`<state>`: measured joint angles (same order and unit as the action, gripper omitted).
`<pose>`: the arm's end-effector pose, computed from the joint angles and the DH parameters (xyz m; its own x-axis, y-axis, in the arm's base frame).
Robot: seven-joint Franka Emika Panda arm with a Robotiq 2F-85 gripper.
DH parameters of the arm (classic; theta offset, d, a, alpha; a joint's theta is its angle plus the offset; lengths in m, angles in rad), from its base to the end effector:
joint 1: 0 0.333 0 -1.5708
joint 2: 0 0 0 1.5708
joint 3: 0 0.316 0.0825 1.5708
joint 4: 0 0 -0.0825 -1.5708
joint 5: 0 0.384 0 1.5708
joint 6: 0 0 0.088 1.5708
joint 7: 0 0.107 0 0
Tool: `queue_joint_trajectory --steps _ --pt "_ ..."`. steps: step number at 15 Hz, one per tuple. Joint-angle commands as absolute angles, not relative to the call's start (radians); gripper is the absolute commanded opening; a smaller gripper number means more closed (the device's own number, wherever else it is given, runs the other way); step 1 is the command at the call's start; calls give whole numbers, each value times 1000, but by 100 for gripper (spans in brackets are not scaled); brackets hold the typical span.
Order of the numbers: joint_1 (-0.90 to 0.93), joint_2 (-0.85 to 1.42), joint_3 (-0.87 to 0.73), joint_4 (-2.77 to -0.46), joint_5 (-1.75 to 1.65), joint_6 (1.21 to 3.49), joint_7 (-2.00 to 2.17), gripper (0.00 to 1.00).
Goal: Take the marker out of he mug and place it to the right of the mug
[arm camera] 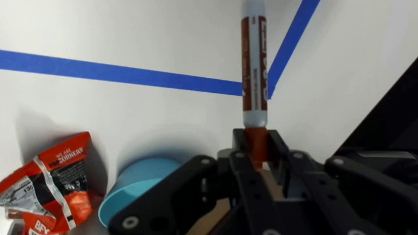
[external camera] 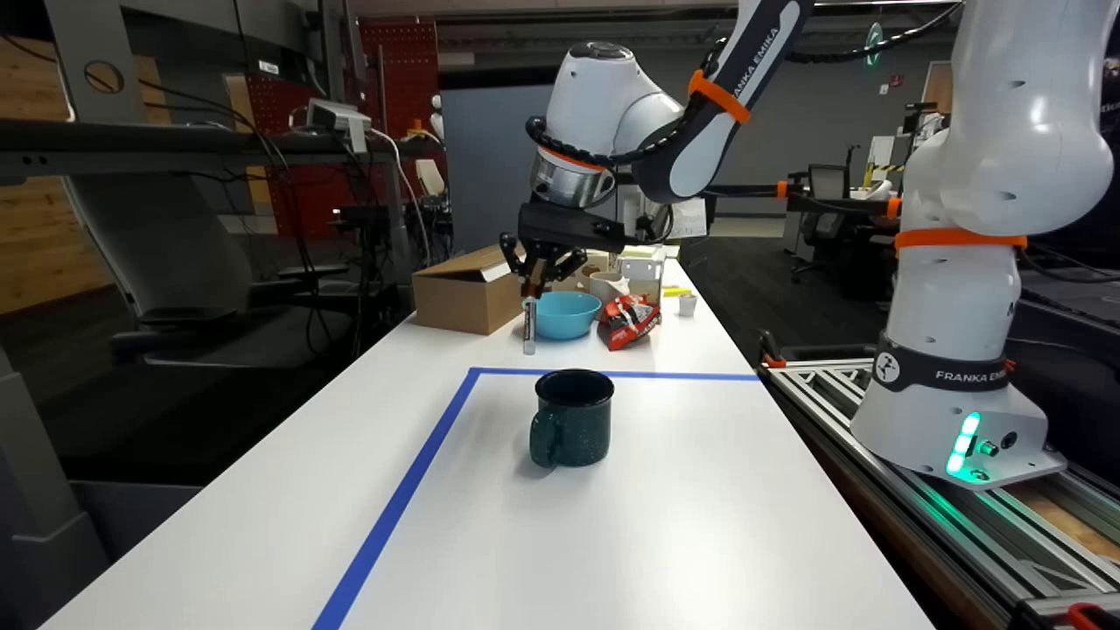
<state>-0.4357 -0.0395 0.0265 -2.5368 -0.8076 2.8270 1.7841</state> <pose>0.4475 -0.1543 0.3124 0.0534 -0.9176 0.3938 -0.9592 -0.1568 -0.2354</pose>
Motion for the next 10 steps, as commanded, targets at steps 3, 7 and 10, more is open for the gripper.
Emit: queue_joint_trajectory --steps 3,7,10 --pt "-436 204 45 -2435 -637 2870 1754 5" --pt "-435 316 58 -2356 -630 2859 1761 5" --pt "-385 354 6 -2299 -743 2809 1811 12"
